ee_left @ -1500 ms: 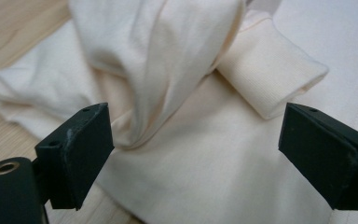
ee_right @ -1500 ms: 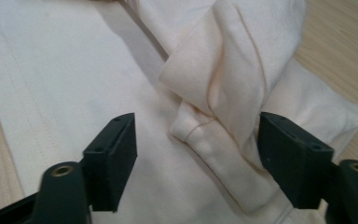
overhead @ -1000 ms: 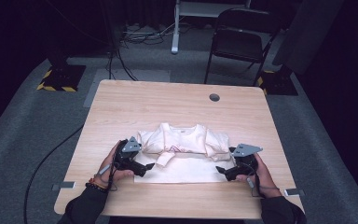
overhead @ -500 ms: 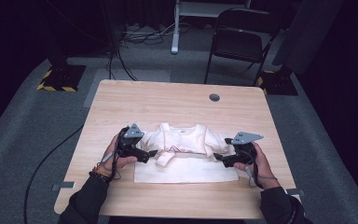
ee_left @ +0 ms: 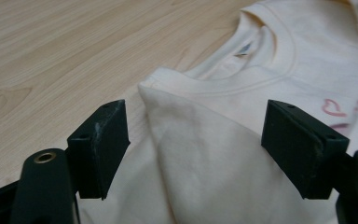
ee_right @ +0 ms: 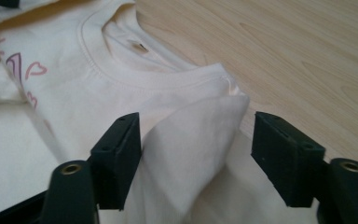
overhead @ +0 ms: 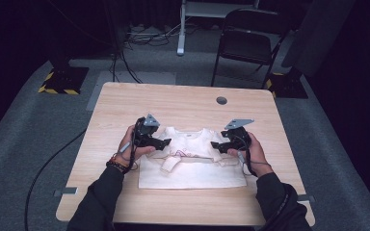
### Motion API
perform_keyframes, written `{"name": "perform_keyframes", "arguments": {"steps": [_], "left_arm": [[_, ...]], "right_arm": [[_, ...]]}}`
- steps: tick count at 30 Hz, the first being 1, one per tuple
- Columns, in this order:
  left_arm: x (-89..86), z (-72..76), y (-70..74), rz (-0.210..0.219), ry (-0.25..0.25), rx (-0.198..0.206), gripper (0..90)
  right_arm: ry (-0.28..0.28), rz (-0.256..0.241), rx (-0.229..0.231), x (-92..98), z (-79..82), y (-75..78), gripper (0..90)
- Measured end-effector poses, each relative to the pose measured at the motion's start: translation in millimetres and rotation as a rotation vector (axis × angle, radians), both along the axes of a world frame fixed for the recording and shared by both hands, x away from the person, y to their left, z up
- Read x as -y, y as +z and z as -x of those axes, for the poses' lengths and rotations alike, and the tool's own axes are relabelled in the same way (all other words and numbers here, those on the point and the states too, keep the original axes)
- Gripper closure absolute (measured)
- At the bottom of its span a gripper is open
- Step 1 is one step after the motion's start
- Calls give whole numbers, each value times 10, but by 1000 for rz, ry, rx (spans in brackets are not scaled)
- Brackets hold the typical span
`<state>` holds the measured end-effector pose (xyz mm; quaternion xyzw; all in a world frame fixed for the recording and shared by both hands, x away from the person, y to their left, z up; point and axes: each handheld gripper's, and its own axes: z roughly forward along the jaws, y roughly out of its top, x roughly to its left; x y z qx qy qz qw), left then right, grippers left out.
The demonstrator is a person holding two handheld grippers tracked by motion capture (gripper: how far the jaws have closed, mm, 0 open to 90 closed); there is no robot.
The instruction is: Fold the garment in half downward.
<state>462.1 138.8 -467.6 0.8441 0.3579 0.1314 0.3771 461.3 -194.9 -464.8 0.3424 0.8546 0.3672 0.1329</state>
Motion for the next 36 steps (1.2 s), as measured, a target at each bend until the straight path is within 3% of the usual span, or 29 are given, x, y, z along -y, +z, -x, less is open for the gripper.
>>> {"name": "perform_keyframes", "arguments": {"steps": [2, 3, 4, 6, 8, 9, 10, 12, 14, 18, 22, 23, 27, 31, 32, 36], "left_arm": [[53, -67, -59, -11, 14, -41, 232], [53, -67, -59, -11, 14, -41, 240], [97, -107, -117, -38, 26, -71, 260], [113, -127, -145, -51, 32, -89, 269], [123, -147, -184, -46, 35, -110, 348], [121, -155, -193, -43, 35, -118, 434], [117, -152, -199, -31, 23, -115, 434], [130, -137, -210, -37, 9, -104, 544], [150, -114, -210, -38, 9, -86, 666], [143, -56, -151, -21, 18, -28, 812], [85, 35, -57, 18, -7, 12, 821], [51, 100, 10, 46, -24, 31, 821], [5, 219, 100, 68, -53, 60, 821], [-66, 392, 194, 85, -88, 98, 820], [-107, 469, 223, 103, -103, 105, 820], [-139, 592, 239, 98, -128, 119, 820]], "right_arm": [[-27, 5, -32, -50, -65, -29, 332], [-27, 5, -32, -50, -65, -29, 332], [-48, 17, -59, -82, -104, -60, 317], [-66, 22, -76, -94, -121, -80, 302], [-72, 15, -114, -106, -152, -123, 313], [-77, 19, -137, -120, -168, -164, 370], [-77, 19, -137, -120, -168, -164, 370], [-62, 21, -145, -142, -164, -195, 465], [-51, 20, -124, -154, -138, -194, 582], [-47, -11, -19, -119, -56, -125, 817], [-23, -56, 17, -89, 21, -72, 829], [0, -99, 50, -66, 89, -14, 829], [23, -138, 94, -39, 190, 79, 827], [67, -169, 144, 5, 359, 173, 823], [91, -166, 170, 22, 451, 200, 822], [132, -159, 200, 42, 588, 215, 810]]}}
